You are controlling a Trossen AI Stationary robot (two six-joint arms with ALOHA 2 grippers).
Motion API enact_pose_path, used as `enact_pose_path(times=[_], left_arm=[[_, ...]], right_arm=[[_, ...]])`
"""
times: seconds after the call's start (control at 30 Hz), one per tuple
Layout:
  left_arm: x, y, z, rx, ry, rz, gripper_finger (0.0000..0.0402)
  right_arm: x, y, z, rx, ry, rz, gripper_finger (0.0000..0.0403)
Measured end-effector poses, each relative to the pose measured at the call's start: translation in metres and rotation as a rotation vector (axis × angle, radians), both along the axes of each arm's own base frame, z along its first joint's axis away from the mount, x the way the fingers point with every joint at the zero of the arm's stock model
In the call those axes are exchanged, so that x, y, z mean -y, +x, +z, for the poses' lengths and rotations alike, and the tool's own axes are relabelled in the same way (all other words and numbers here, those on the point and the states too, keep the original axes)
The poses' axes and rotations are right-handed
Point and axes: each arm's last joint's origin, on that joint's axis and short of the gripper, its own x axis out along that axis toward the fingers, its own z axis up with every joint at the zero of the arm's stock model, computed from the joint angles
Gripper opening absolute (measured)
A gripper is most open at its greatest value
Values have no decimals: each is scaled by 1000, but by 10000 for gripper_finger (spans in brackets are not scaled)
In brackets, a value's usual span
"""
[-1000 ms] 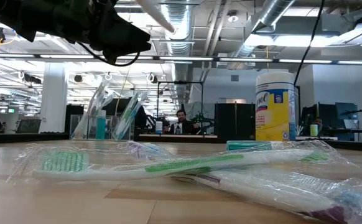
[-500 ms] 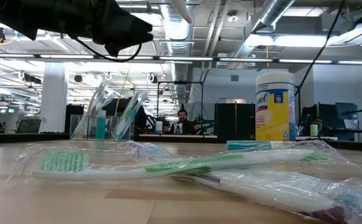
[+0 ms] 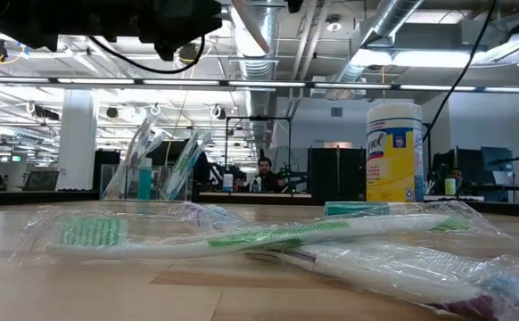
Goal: Pick & Place toothbrushing station
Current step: Put the orange toothbrush into the transparent organizer
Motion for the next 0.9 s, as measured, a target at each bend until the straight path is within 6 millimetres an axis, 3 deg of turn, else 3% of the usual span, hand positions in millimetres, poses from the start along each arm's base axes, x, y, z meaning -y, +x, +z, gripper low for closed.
enact_pose_path(times=[0.9], left_arm=[[1,-4,21,211,94,-51,154]], right_arm=[[15,3,-1,-5,21,-22,0]])
